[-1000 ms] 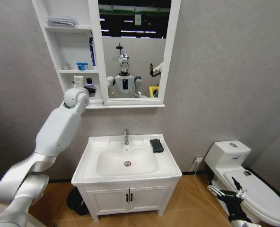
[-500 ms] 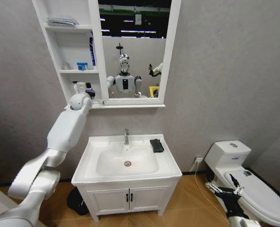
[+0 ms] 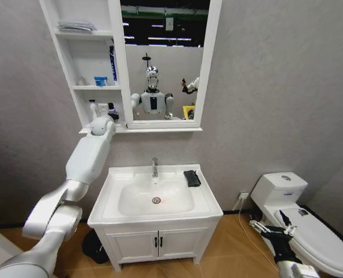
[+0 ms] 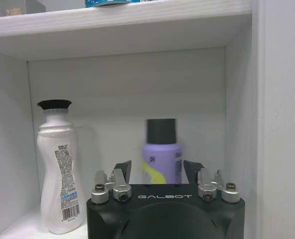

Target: Move facial cleanser and shampoo from washbasin to cabinet, then wipe washbasin with towel.

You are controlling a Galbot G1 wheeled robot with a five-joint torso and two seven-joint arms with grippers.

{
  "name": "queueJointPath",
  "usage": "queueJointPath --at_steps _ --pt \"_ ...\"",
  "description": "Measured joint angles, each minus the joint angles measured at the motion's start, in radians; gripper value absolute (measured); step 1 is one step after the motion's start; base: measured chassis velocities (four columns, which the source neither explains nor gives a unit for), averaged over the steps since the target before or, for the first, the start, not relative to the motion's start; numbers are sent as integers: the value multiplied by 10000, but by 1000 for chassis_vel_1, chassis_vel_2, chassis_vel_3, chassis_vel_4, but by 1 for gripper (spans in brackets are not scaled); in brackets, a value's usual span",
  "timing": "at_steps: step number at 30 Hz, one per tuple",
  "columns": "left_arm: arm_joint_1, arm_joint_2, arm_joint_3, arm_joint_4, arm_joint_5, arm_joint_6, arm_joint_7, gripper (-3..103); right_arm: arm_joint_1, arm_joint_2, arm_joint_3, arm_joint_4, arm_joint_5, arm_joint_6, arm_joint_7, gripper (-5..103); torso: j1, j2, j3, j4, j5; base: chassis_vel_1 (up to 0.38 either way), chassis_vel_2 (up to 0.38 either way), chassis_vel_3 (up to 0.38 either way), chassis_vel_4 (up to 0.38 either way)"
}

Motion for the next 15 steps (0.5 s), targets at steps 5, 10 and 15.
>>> queueJointPath --at_steps 5,10,15 --pt "17 60 -11 -13 30 3 -2 76 6 -19 9 40 41 -25 -4 100 -1 0 0 2 -1 0 0 0 0" --pt "170 263 -65 -421 -26 37 -147 97 -66 -45 28 41 72 -24 -5 100 -1 0 0 0 -1 0 0 0 0" --pt "746 779 -141 -1797 -354 -65 -506 100 -86 -58 35 56 82 -12 -6 100 -1 0 0 -1 -1 0 0 0 0"
